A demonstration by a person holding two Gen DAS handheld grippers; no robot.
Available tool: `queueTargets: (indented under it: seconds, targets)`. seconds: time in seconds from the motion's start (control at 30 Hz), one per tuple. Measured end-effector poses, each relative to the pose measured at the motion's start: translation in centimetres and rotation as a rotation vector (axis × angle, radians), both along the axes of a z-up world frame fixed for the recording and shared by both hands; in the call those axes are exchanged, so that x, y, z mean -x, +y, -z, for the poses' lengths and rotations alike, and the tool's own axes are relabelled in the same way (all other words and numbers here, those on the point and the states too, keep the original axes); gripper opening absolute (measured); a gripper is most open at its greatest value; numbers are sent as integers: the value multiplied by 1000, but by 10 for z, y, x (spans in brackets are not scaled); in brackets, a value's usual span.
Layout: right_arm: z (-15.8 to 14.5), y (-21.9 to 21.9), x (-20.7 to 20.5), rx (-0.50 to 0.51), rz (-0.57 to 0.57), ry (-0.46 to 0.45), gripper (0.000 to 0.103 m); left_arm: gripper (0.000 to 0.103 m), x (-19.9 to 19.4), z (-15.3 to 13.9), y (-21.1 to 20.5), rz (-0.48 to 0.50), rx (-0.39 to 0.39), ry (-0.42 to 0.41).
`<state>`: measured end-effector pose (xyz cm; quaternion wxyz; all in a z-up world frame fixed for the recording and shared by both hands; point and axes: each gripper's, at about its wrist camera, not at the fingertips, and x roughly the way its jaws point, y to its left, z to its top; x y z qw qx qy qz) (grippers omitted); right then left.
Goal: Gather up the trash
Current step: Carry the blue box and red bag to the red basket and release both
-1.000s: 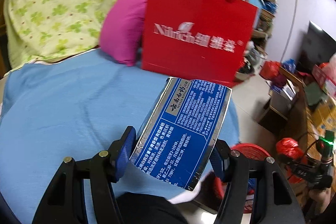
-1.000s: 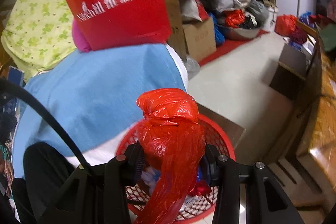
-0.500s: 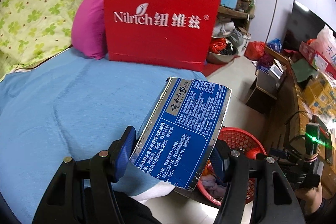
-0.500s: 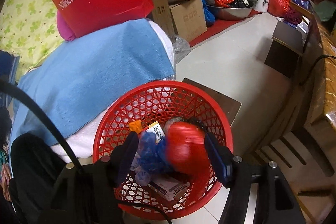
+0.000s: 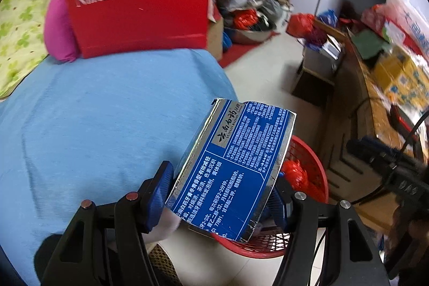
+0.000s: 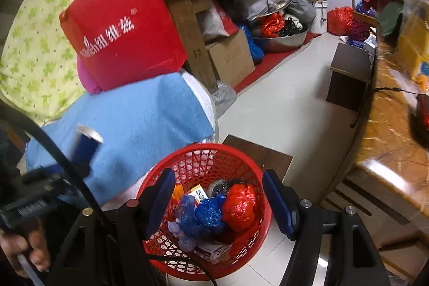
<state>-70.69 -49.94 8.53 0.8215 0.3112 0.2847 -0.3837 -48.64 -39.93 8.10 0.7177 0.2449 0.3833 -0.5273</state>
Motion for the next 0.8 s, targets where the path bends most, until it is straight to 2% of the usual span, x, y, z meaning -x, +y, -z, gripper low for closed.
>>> queueTargets:
  seconds: [0.27,0.8]
  targets:
    - [-7,-6,22,4,52,-34,72,67,21,16,-15,38,-50,-3]
    - [-13,-10,31,5,76,-63,73,67,26,37,-28,63,-99,4]
